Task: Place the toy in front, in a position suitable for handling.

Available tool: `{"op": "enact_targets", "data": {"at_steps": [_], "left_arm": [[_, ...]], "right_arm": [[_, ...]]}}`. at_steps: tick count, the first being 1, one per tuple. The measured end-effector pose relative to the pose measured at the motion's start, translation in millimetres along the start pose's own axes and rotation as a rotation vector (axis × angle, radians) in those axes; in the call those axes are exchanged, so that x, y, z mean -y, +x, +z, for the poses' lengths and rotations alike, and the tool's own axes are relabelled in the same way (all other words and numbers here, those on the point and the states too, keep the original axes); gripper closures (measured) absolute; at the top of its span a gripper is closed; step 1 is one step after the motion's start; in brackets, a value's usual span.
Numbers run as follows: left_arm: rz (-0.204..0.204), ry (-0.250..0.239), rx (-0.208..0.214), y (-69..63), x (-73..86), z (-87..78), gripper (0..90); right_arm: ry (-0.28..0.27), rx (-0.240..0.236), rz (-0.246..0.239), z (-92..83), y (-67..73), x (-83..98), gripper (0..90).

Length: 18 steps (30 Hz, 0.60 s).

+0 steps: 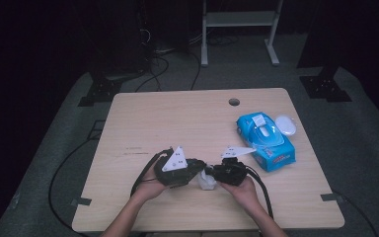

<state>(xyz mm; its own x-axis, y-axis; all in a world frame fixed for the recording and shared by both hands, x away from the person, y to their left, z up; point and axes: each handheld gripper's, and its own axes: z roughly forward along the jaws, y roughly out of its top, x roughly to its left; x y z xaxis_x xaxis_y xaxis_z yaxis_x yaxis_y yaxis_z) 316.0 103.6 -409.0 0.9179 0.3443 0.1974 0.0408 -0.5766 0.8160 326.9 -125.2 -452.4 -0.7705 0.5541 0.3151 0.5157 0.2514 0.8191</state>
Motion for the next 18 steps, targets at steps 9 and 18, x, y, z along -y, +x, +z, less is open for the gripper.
{"op": "enact_targets", "data": {"at_steps": [9,18], "left_arm": [[-0.002,-0.029,0.006,0.8,-6.2,-0.8,66.8],[0.008,-0.045,0.006,1.1,-12.5,-0.8,67.0]], "right_arm": [[-0.07,-0.063,0.082,-5.1,-4.6,-1.0,85.5],[-0.138,-0.073,0.091,-20.5,-4.9,-7.4,85.7]]}}
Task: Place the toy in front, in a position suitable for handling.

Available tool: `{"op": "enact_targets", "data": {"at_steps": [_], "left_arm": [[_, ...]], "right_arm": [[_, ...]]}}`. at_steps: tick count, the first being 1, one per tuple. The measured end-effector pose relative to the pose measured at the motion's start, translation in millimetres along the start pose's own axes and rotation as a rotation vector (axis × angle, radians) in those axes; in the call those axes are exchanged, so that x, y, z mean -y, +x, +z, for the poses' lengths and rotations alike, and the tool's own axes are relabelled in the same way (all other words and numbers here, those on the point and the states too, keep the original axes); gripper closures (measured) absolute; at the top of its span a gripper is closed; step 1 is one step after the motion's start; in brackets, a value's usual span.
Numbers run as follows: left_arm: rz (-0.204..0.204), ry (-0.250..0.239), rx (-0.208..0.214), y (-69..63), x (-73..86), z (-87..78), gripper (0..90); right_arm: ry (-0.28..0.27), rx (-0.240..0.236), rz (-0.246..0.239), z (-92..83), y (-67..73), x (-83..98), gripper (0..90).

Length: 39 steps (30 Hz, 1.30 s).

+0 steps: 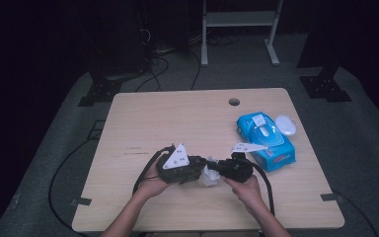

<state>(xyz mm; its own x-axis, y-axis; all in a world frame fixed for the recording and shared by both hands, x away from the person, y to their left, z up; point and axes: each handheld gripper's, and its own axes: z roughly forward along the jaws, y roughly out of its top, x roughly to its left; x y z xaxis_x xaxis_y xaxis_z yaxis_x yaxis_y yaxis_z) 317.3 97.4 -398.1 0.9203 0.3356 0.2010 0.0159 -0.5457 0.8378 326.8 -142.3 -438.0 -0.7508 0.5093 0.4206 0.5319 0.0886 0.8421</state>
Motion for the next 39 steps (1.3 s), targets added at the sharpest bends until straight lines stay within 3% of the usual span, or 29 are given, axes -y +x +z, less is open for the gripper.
{"op": "enact_targets", "data": {"at_steps": [8,17,23,28,30,33,39], "left_arm": [[-0.02,-0.031,0.001,0.3,2.2,-6.5,67.2],[-0.051,-0.053,-0.018,-1.7,19.7,-29.4,66.7],[-0.095,-0.089,-0.038,1.2,37.9,-49.6,65.5],[-0.092,-0.063,-0.047,-0.5,45.4,-56.8,64.5],[-0.1,-0.053,-0.064,0.2,52.1,-64.1,64.5],[-0.112,-0.048,-0.085,0.2,58.5,-72.4,64.4],[-0.127,-0.007,-0.109,-0.8,72.1,-84.6,64.2]], "right_arm": [[-0.019,0.034,-0.067,-8.1,11.9,-10.3,85.7],[0.02,0.015,-0.159,13.0,32.1,-16.0,85.7],[0.032,-0.009,-0.184,30.5,43.7,-22.6,85.7],[0.055,-0.044,-0.216,45.9,55.7,-29.8,85.7],[0.07,-0.045,-0.244,53.9,62.3,-32.1,85.7],[0.088,-0.06,-0.251,66.1,66.8,-34.1,85.8],[0.123,-0.05,-0.28,85.7,72.3,-34.0,85.8]]}}
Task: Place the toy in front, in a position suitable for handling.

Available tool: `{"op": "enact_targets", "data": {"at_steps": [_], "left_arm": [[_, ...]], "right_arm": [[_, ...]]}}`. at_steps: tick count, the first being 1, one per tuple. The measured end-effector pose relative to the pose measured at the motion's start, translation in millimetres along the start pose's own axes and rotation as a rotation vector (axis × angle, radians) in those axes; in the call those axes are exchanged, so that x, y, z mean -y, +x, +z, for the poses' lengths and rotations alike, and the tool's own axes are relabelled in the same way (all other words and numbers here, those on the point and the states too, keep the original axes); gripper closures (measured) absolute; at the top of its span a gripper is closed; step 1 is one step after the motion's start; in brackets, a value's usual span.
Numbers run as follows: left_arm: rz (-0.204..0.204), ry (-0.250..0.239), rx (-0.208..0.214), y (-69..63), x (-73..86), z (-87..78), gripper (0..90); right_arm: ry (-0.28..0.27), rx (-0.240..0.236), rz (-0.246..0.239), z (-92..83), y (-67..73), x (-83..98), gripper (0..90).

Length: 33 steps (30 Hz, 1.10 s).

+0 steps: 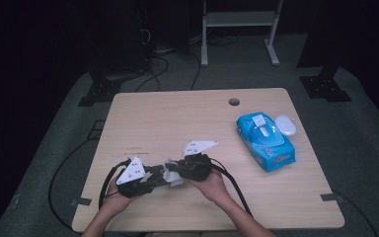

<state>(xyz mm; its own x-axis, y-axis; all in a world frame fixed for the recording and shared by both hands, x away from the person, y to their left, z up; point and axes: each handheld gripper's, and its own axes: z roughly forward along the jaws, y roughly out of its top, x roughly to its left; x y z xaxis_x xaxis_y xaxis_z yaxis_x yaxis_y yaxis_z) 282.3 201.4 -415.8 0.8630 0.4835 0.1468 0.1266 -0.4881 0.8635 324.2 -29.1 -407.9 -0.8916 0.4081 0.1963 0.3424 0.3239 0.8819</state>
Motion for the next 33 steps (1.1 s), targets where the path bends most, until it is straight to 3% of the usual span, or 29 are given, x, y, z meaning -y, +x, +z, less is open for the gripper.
{"op": "enact_targets", "data": {"at_steps": [3,5,9,13,16,20,26,31,33], "left_arm": [[0.0,0.075,-0.007,-2.3,16.7,3.8,64.8],[-0.015,0.099,-0.005,-2.4,27.5,8.2,65.0],[-0.04,0.137,0.001,5.2,34.7,10.7,64.9],[-0.045,0.137,0.003,6.1,34.4,11.7,64.9],[-0.046,0.142,0.008,6.7,33.7,12.4,64.7],[-0.054,0.149,0.016,8.1,31.9,15.3,64.2],[-0.068,0.183,0.018,10.2,22.9,28.1,54.8],[-0.03,0.221,-0.005,11.9,18.9,33.0,59.6],[-0.036,0.219,-0.003,14.2,20.3,30.5,62.6]], "right_arm": [[0.035,0.002,-0.018,12.5,1.6,1.6,85.8],[0.058,0.008,-0.034,20.6,3.1,4.7,85.7],[0.087,0.016,-0.035,33.6,3.0,11.2,85.7],[0.094,0.033,-0.066,34.4,3.2,10.4,85.7],[0.102,0.09,-0.097,27.1,-2.4,10.2,85.7],[0.093,0.134,-0.063,14.5,-16.5,13.3,85.7],[0.085,0.147,-0.065,15.3,-15.2,14.9,85.5],[0.083,0.141,-0.09,16.5,-13.2,15.3,85.5],[0.088,0.151,-0.087,12.4,-16.1,15.7,85.5]]}}
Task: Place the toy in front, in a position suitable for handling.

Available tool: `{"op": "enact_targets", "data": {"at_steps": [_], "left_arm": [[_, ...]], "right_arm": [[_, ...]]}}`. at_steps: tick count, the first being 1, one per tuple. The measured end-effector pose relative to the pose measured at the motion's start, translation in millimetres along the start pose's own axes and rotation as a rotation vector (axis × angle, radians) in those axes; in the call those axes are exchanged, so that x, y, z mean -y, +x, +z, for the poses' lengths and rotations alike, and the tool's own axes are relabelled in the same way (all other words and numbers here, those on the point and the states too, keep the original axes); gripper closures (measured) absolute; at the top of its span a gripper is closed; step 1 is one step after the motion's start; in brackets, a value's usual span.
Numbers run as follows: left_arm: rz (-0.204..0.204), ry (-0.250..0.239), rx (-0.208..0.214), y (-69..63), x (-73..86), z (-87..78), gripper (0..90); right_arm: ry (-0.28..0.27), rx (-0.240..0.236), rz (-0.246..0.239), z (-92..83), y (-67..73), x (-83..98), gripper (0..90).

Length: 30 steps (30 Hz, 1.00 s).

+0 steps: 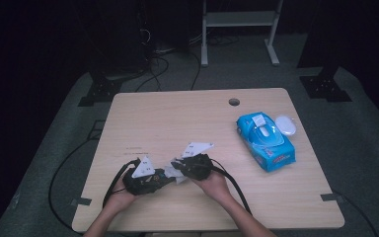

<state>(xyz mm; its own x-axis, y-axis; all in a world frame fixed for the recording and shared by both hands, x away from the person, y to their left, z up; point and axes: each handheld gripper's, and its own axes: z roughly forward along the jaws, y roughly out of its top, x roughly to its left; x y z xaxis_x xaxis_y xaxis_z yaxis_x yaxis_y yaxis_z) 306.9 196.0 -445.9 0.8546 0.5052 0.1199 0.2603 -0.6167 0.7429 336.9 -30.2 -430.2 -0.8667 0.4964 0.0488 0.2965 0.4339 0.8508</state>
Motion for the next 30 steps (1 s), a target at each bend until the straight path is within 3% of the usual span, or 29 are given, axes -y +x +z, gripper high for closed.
{"op": "enact_targets", "data": {"at_steps": [7,10,14,15,20,22,25,30], "left_arm": [[-0.008,-0.002,0.011,2.3,1.3,-1.4,63.8],[-0.036,0.006,0.031,2.4,-4.6,4.1,56.1],[-0.013,0.038,0.008,2.3,-10.6,8.2,57.5],[-0.014,0.04,0.012,3.2,-10.6,8.0,61.0],[-0.009,0.048,0.011,3.0,-9.0,8.3,61.5],[-0.011,0.048,0.013,3.4,-7.4,8.7,61.5],[-0.025,0.04,0.019,4.6,-10.2,9.2,60.8],[-0.023,0.052,0.026,4.8,-22.5,12.9,55.7]], "right_arm": [[0.001,0.056,0.023,-10.6,-11.0,5.0,85.5],[-0.005,0.036,0.018,-8.3,-6.6,4.6,85.5],[-0.003,0.021,-0.007,-6.2,-1.4,4.3,85.4],[-0.002,0.019,0.003,-7.5,-3.5,4.9,85.5],[-0.007,0.051,0.025,-15.7,-14.8,10.4,85.5],[0.009,0.096,0.041,-21.6,-23.7,15.4,85.5],[0.005,0.09,0.09,-26.4,-31.2,22.9,85.5],[-0.005,0.088,0.087,-28.6,-29.4,21.6,85.4]]}}
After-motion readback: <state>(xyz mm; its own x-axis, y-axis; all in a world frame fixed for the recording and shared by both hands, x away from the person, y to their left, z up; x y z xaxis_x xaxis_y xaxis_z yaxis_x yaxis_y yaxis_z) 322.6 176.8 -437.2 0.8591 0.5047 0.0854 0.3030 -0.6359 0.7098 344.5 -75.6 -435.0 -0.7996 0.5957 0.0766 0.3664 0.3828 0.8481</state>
